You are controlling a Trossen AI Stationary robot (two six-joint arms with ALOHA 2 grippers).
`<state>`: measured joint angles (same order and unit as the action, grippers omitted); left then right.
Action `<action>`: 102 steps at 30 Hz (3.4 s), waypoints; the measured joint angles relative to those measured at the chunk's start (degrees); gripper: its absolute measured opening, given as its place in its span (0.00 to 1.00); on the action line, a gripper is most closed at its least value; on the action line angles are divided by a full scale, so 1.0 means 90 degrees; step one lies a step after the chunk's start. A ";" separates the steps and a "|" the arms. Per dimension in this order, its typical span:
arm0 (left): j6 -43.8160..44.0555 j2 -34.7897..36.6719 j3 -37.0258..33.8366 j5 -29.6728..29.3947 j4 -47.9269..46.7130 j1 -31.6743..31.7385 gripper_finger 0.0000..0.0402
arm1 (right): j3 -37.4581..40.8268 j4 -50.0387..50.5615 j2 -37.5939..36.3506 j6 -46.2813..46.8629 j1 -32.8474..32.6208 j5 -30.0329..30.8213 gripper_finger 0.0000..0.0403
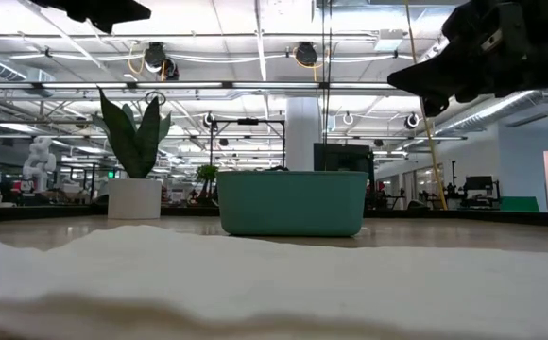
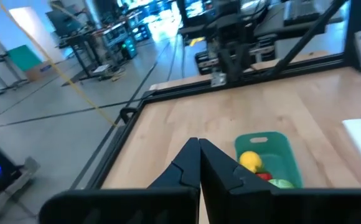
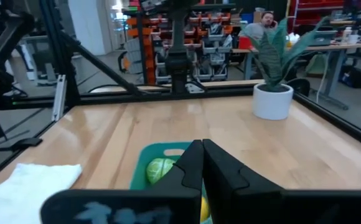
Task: Pick and placing Produce into tupperware
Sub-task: Return to Home Position
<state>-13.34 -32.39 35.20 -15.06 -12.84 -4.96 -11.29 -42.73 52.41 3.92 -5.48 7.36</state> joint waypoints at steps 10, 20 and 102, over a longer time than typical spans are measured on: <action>0.0233 0.0455 0.0000 0.1119 -0.0347 0.0468 0.00 | 0.0000 0.0111 -0.0380 0.0154 0.0615 -0.0846 0.00; 0.0556 0.1247 -0.1109 0.1546 0.1066 0.0478 0.00 | 0.0000 0.0162 -0.0761 0.0183 0.0613 -0.1016 0.00; 0.0544 0.3275 -0.3109 -0.0268 0.0507 0.0475 0.00 | 0.0561 0.2334 -0.3879 0.0105 0.0759 -0.0841 0.00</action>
<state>-8.45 -2.92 7.22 -17.47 -8.27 -0.69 -6.24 -21.73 17.50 4.86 1.34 -0.20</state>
